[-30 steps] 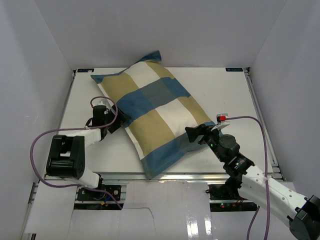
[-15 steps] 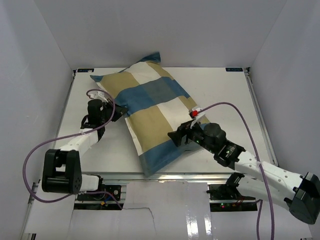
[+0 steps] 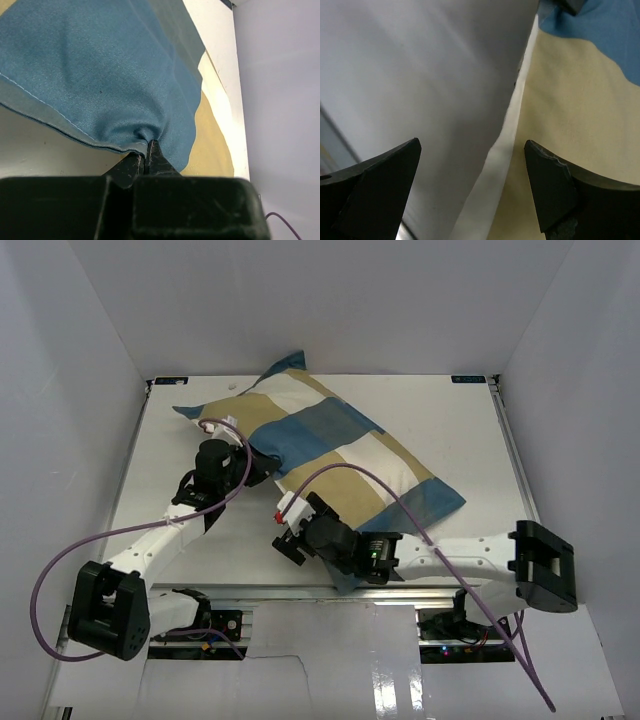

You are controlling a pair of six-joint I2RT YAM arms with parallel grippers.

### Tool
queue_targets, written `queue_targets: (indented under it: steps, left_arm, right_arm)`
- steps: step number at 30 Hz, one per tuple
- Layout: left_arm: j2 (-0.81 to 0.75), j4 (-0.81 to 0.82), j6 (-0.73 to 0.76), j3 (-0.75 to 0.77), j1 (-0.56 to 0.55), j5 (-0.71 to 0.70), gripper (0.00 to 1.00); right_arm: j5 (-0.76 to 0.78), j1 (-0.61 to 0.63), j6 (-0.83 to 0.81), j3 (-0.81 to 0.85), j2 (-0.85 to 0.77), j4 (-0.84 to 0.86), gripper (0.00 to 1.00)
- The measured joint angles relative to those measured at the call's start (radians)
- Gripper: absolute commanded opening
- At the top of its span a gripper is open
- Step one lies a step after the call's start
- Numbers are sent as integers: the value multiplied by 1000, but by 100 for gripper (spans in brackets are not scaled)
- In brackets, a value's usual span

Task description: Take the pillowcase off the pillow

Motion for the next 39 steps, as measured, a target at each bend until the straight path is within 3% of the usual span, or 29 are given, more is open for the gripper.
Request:
queue_targets:
  steps: [6, 8, 9, 11, 15, 17, 18, 22, 26, 29, 33, 37, 39]
  left_arm:
    - [-24, -70, 8, 19, -46, -47, 0]
    - [-42, -96, 9, 26, -51, -55, 0]
    - [-51, -106, 10, 27, -53, -59, 0]
    - [-79, -133, 14, 32, -57, -67, 0]
    - [-155, -199, 27, 37, -58, -78, 0]
    - [-179, -241, 41, 55, -58, -82, 0]
    - [-186, -267, 48, 70, -58, -82, 0]
    - [-190, -341, 68, 135, -58, -61, 0]
    - [-190, -463, 77, 278, -65, -30, 0]
    - [-172, -562, 85, 459, -66, -3, 0]
    - [-70, -630, 87, 724, -74, 97, 0]
    - [126, -648, 104, 975, -79, 153, 0]
    - [234, -628, 123, 1040, -79, 153, 8]
  right_arm:
    - [245, 18, -98, 0, 158, 14, 91]
    - [312, 24, -124, 0, 171, 30, 99]
    - [339, 26, -132, 0, 172, 37, 97]
    - [386, 27, -156, 0, 171, 56, 73]
    - [459, 25, -182, 0, 156, 79, 45]
    - [482, 23, -194, -1, 134, 80, 14]
    - [489, 20, -200, -2, 119, 79, 8]
    - [513, 10, -208, 2, 36, 70, 8]
    - [505, 12, -163, 91, -51, -77, 8]
    - [474, 14, -132, 186, -138, -148, 8]
    - [430, 6, -189, 266, -252, -108, 8]
    - [328, -135, -239, 354, -252, -63, 8]
    - [282, -251, -229, 378, -210, -53, 8]
